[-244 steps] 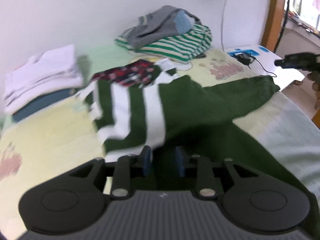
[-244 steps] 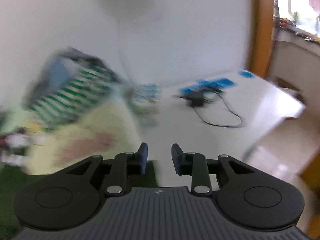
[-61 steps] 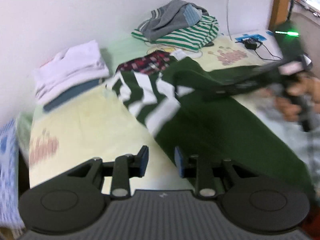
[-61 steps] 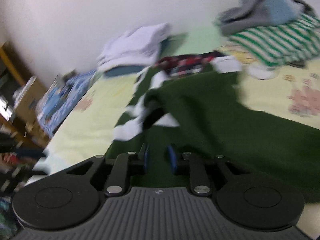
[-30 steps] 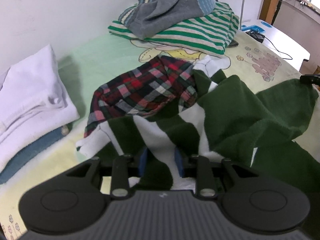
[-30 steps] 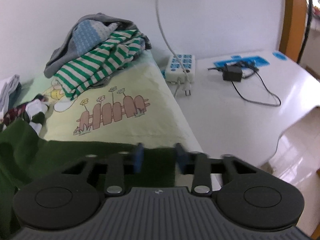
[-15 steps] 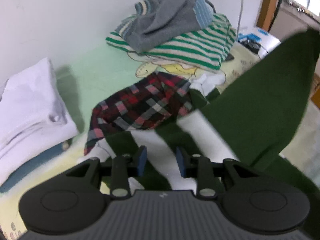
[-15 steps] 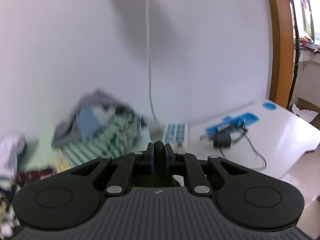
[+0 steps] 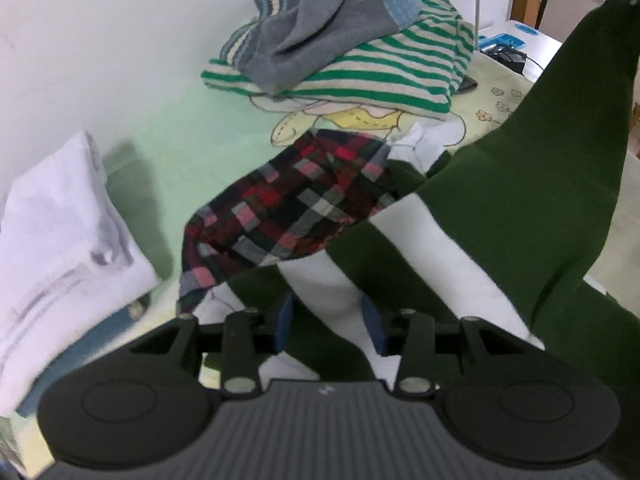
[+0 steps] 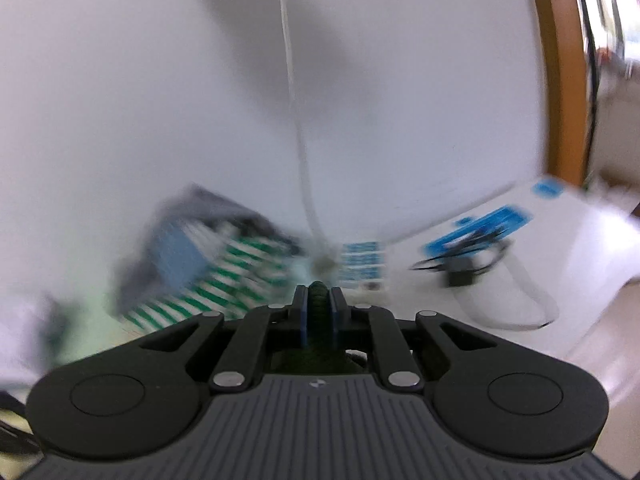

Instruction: Fold clothes

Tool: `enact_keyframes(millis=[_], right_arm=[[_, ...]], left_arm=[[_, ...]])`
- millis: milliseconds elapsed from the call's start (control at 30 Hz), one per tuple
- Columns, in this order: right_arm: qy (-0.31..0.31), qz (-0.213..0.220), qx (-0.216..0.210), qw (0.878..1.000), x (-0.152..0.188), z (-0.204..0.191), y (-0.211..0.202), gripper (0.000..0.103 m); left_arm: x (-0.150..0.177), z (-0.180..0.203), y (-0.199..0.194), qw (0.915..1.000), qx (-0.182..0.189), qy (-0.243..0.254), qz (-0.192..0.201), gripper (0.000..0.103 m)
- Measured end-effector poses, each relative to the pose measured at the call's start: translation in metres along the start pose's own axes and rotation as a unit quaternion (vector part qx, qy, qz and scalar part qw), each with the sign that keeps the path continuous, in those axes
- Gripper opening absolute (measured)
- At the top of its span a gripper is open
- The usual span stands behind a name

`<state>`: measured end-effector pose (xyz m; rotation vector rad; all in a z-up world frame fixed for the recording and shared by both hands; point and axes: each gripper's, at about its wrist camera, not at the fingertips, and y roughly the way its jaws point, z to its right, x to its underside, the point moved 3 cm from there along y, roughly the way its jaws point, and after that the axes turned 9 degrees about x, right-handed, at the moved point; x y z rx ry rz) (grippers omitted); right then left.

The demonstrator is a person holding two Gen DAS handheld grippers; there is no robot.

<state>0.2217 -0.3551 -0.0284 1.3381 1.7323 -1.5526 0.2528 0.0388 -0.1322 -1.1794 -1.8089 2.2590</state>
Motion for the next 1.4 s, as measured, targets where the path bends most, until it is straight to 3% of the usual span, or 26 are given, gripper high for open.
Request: enact_keyframes(millis=[133,233,400,533,667,867,1100,1400], right_arm=[[0.036,-0.008,-0.110,0.993,-0.013,-0.021,-0.032,0.011],[0.042,-0.018,-0.181,0.982,-0.018,-0.044,-0.056,0.011],[0.004,-0.037,-0.267,0.963,-0.004,-0.089,-0.087,0.011],[-0.020,-0.062,-0.319,0.946,0.017,-0.116,-0.106,0.011],[-0.038,-0.094,-0.367,0.925,0.040,-0.134,-0.124,0.011],[-0.047,-0.158,-0.411,0.897,0.084,-0.145,-0.150,0.011],[-0.075,-0.216,-0.439,0.869,0.122,-0.152,-0.170,0.011],[-0.082,-0.250,-0.449,0.854,0.133,-0.138,-0.189,0.011]], left_arm=[[0.002,-0.002,-0.001,1.0000,0.005,-0.003,0.005,0.042],[-0.001,0.002,-0.008,0.9998,0.016,-0.004,0.011,0.021],[-0.002,-0.006,-0.013,0.9987,0.029,-0.033,0.023,0.017],[-0.001,-0.011,0.002,0.9978,0.030,-0.056,0.019,0.020],[-0.008,-0.010,0.002,0.9970,0.033,-0.062,0.031,0.017],[-0.008,-0.012,0.007,0.9976,0.025,-0.061,0.023,0.018],[-0.004,-0.018,-0.008,0.9948,0.050,-0.081,0.035,0.018],[0.011,-0.020,-0.025,0.9905,0.090,-0.097,0.035,0.018]])
